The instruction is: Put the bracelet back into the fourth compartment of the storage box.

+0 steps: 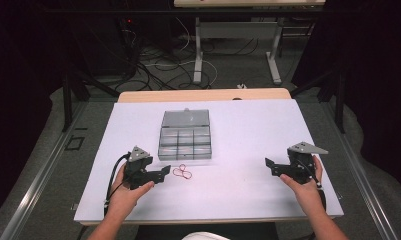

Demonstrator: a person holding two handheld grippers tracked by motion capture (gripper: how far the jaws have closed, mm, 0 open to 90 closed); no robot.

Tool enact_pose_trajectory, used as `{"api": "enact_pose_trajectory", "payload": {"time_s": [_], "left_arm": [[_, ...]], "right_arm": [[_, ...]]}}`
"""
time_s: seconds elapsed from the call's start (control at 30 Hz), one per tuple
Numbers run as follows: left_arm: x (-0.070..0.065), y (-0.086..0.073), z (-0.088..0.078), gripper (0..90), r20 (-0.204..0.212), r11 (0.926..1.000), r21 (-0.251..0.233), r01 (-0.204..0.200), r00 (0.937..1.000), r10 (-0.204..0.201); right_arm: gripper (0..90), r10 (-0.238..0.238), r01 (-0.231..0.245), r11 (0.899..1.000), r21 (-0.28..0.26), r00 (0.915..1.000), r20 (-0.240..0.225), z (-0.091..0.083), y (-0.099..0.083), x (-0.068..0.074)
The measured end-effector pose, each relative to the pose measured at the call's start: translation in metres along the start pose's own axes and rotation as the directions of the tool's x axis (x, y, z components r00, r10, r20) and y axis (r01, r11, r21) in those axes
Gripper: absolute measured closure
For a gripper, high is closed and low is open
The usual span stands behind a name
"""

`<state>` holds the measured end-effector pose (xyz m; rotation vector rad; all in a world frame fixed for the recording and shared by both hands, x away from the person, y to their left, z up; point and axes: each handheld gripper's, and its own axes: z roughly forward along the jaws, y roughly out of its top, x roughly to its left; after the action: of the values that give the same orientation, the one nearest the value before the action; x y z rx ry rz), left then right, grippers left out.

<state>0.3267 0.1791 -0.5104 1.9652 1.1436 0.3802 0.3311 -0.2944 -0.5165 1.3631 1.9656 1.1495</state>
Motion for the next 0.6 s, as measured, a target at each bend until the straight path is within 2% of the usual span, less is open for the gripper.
{"api": "enact_pose_trajectory", "payload": {"time_s": [0.17, 0.3, 0.37, 0.6], "left_arm": [[0.002, 0.004, 0.001, 24.5, 0.001, 0.9998, 0.012, 0.014, 0.9999, -0.014], [0.005, 0.008, 0.001, 24.6, 0.029, 0.9989, 0.036, 0.029, 0.9991, -0.030], [0.005, 0.009, 0.003, 24.8, 0.024, 0.9987, 0.031, 0.040, 0.9989, -0.041], [0.005, 0.015, 0.009, 26.5, 0.035, 0.9976, 0.060, 0.034, 0.9987, -0.036]], "right_arm": [[7.7, -0.012, 0.012, 1.000, 0.000, 0.9999, -0.003, 0.001, 0.000, 0.001], [7.7, -0.008, 0.008, 1.000, 0.004, 1.0000, -0.001, 0.002, -0.001, 0.001], [7.9, -0.007, 0.007, 1.000, 0.003, 1.0000, 0.001, 0.002, -0.001, 0.002], [7.9, -0.007, 0.007, 1.000, 0.003, 1.0000, 0.003, 0.002, -0.001, 0.002]]}}
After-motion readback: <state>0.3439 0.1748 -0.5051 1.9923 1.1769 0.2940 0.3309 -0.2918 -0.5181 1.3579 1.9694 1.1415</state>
